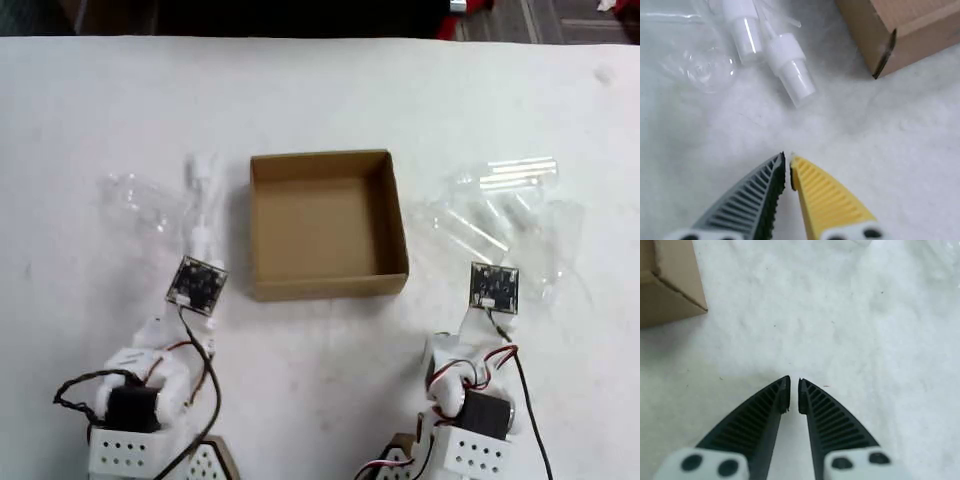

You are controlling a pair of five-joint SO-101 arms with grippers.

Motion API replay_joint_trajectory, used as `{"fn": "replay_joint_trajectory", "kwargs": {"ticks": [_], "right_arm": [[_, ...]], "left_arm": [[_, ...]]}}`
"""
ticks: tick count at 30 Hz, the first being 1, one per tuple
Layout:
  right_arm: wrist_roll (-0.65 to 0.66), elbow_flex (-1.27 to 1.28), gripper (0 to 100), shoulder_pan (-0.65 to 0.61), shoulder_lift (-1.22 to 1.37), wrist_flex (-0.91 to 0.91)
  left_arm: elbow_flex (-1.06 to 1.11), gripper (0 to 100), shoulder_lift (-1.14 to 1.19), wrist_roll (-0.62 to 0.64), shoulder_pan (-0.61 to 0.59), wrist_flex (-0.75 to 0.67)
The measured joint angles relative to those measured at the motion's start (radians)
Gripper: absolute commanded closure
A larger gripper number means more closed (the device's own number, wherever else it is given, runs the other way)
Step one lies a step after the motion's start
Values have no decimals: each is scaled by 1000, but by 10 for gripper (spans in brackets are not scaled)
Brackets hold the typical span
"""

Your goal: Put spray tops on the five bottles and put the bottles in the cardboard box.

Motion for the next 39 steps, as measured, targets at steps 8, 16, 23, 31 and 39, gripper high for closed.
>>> {"fn": "replay_joint_trajectory", "kwargs": {"ticks": [8, 16, 23, 31, 39], "right_arm": [[0, 0, 981, 0, 0, 0], [0, 0, 981, 0, 0, 0], [0, 0, 981, 0, 0, -61], [0, 0, 981, -38, 0, -339], [26, 0, 980, -48, 0, -614]], "left_arm": [[0, 976, 0, 0, 0, 0], [0, 976, 0, 0, 0, 0], [0, 976, 0, 0, 0, -5], [0, 976, 0, 0, 0, -69], [0, 976, 0, 0, 0, -78]]}}
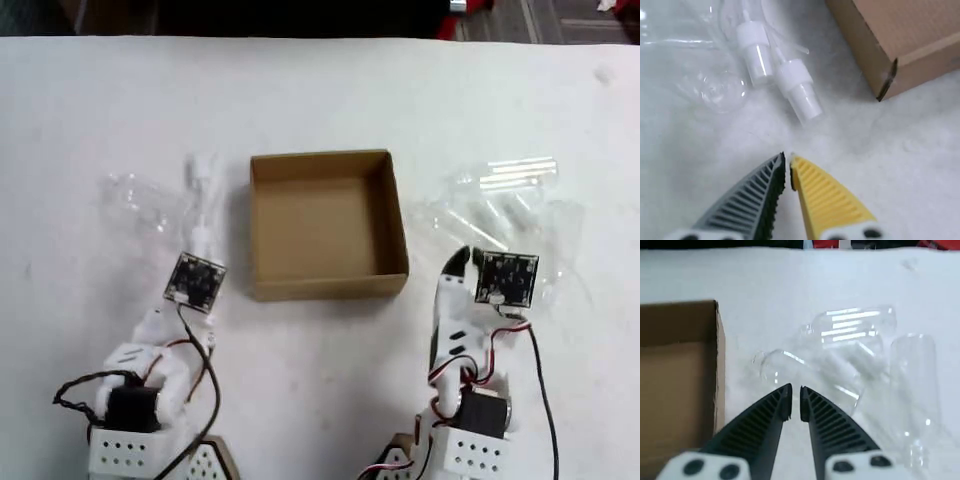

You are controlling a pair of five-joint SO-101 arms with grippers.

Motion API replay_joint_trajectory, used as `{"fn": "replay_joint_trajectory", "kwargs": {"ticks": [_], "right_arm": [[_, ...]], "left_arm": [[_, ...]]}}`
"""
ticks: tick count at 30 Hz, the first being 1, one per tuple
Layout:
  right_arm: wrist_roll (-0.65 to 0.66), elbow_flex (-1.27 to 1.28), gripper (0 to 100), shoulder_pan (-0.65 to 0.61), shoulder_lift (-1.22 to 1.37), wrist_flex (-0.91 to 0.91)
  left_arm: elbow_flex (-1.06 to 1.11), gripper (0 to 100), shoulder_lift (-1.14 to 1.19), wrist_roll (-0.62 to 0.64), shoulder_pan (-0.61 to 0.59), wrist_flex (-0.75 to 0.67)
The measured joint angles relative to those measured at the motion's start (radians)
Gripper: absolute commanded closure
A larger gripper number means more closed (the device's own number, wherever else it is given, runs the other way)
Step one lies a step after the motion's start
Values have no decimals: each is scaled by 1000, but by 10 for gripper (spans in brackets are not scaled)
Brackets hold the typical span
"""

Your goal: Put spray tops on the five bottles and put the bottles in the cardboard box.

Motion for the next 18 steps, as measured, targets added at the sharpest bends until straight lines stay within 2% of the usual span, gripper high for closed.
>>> {"fn": "replay_joint_trajectory", "kwargs": {"ticks": [3, 6, 14, 18], "right_arm": [[52, 0, 980, -11, 0, -60], [89, 0, 980, -77, 0, -78], [161, -115, 982, -434, -6, -81], [147, -97, 981, -474, -8, -75]], "left_arm": [[0, 976, 0, 0, 0, 0], [0, 976, 0, 0, 0, 0], [0, 976, 0, 0, 0, 0], [0, 976, 0, -3, 0, 35]]}}
